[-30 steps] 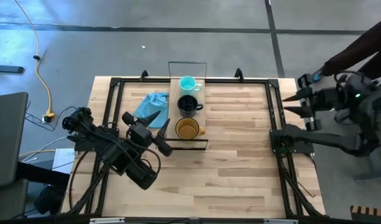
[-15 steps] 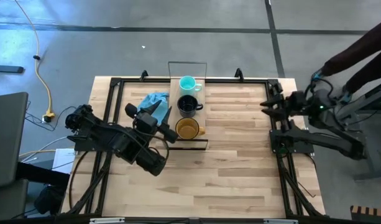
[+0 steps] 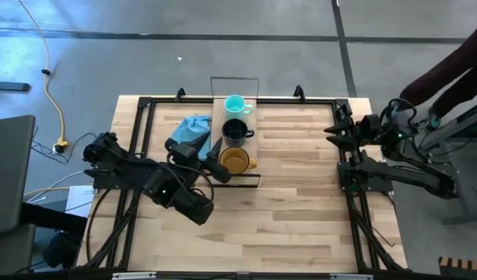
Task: Stack small to large cups/mugs on shelf
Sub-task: Return to Home Position
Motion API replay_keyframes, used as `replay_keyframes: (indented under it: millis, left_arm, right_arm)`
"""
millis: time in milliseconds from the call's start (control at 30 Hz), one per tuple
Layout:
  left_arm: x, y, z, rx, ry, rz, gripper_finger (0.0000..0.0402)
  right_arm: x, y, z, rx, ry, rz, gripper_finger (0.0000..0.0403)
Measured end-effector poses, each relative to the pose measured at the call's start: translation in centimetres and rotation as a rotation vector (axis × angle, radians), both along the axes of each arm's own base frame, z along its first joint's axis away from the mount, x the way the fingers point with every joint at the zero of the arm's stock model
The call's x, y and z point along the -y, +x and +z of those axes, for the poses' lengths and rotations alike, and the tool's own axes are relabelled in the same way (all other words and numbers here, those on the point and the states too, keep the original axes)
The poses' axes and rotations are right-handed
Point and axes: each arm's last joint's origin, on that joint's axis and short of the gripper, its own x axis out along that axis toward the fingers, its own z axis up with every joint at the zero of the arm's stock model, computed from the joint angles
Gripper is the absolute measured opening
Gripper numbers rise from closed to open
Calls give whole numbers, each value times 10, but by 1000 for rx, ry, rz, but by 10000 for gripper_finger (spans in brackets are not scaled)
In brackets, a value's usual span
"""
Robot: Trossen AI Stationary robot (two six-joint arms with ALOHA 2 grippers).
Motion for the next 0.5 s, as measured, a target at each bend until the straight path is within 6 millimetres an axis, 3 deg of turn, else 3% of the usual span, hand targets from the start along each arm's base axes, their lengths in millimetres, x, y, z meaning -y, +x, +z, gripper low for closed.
replay_keyframes:
  millis: [500]
  left_arm:
    - [7,36,34,580,-326,-59,182]
  right_arm:
    - [0,-1,1,7,46,16,99]
